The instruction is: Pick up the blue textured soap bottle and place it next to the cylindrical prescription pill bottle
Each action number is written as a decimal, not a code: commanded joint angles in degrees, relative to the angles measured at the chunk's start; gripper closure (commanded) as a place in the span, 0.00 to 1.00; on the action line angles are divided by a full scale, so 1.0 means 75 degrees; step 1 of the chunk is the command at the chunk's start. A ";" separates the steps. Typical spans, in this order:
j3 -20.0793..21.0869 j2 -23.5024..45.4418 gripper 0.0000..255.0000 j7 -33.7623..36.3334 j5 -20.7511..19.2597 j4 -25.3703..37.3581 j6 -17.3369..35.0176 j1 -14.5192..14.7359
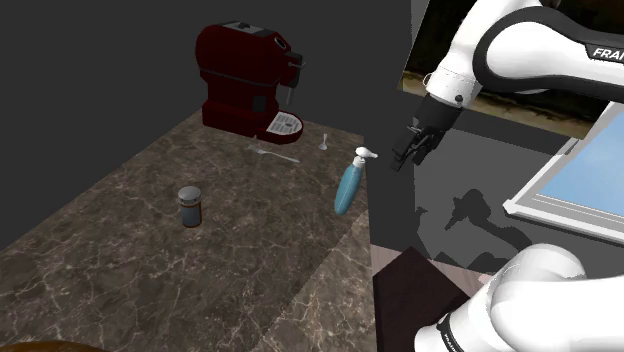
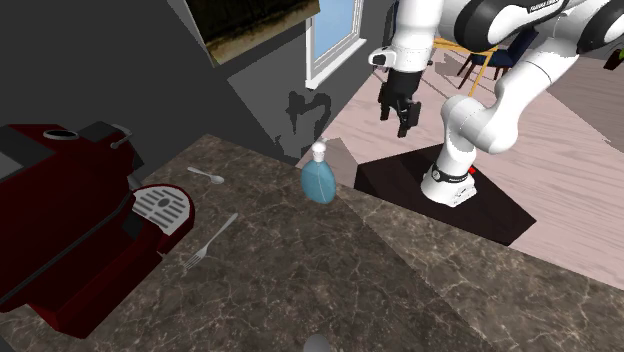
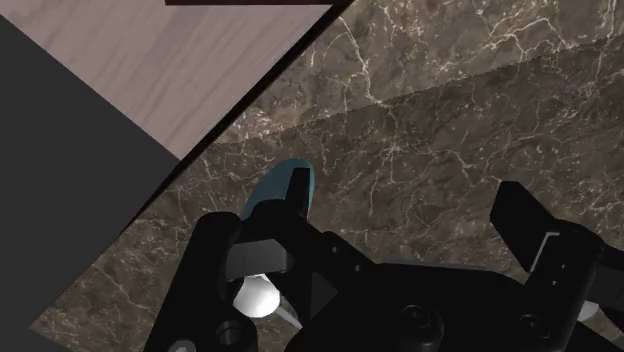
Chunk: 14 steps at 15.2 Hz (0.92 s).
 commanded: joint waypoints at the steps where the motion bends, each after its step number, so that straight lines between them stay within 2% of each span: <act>1: 0.0000 0.0000 0.00 0.0000 0.0000 0.0000 0.0000 0.0000; 7: 0.0438 0.0457 0.00 0.1423 -0.0009 -0.1164 0.2646 -0.0553; 14: 0.1094 0.1836 0.00 0.3334 -0.0347 -0.1834 0.5814 -0.1456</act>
